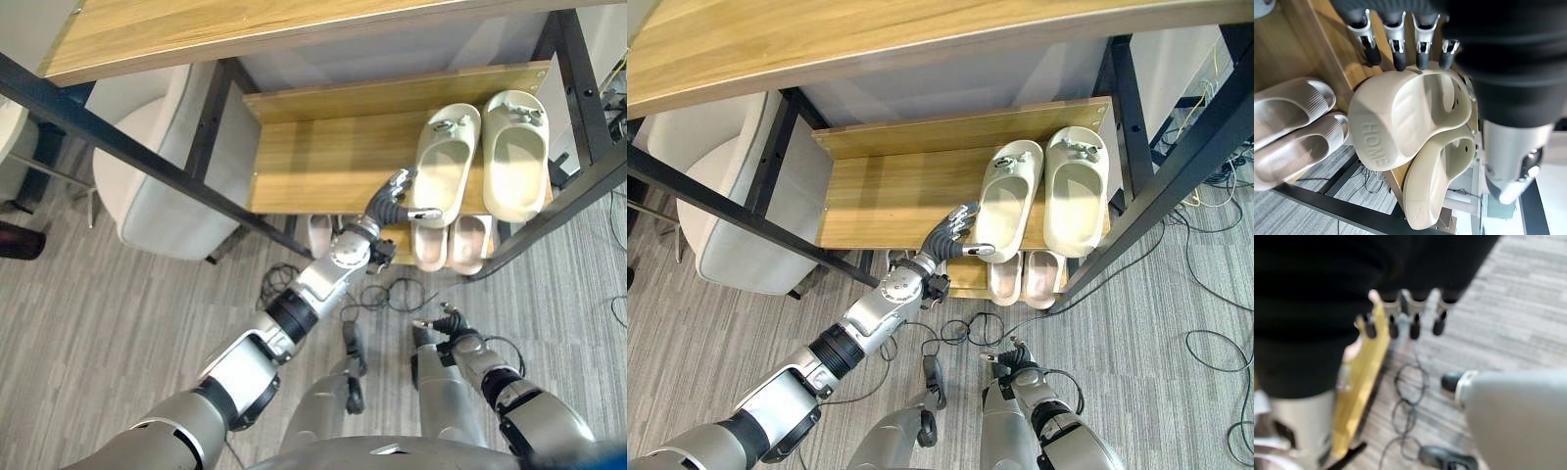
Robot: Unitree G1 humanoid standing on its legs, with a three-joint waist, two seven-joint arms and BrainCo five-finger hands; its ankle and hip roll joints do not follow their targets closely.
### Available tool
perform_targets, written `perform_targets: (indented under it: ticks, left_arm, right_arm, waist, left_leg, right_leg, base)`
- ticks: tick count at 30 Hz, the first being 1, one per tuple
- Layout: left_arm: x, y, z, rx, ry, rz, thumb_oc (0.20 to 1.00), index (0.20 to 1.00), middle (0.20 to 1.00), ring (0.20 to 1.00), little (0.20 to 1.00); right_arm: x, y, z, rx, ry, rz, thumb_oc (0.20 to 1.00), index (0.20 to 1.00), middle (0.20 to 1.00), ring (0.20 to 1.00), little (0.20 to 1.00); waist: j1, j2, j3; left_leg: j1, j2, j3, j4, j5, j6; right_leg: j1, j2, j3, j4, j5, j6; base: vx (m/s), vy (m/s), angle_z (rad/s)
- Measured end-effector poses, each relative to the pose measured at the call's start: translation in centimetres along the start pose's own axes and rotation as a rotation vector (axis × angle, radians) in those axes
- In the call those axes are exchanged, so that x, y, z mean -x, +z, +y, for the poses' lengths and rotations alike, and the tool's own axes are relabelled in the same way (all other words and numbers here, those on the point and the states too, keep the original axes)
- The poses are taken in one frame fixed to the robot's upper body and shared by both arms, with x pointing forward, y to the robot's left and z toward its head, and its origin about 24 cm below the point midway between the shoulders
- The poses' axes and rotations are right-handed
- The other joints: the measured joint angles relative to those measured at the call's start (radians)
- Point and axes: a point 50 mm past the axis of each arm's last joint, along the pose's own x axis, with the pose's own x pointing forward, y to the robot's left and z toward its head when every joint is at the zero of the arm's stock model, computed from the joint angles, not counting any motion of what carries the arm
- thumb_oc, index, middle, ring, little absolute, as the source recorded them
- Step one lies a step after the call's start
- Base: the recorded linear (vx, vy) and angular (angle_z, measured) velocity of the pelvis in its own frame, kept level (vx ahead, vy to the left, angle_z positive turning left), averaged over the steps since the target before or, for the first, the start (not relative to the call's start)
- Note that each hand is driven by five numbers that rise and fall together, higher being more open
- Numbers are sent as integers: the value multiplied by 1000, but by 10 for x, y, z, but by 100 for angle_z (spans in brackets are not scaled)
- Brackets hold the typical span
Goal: Arrange the slippers neatly on the shoe rack.
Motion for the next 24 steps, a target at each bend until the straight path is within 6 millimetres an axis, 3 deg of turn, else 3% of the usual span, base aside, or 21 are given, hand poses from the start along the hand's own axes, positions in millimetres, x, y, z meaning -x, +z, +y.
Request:
perform_targets:
  ticks: [10, 24]
  left_arm:
    - [-5, -14, 11, 0, 91, 60, 1000, 1000, 1000, 1000, 1000]
    - [-5, -16, 4, 52, 116, 78, 1000, 1000, 1000, 1000, 1000]
  right_arm:
    - [0, 0, 2, 5, -2, 2, 1000, 1000, 1000, 1000, 1000]
    - [0, 6, 3, -15, -7, -9, 1000, 1000, 1000, 1000, 1000]
  waist:
    - [-2, -36, -27]
    - [-4, -44, -35]
  left_leg:
    - [-1, 5, -1, 0, -5, -5]
    - [-1, 5, -3, 2, -6, -1]
  right_leg:
    - [0, 3, -2, -7, 0, 0]
    - [7, 3, -5, -14, 2, 4]
  base:
    - [0, 0, 0]
    - [0, 0, 0]
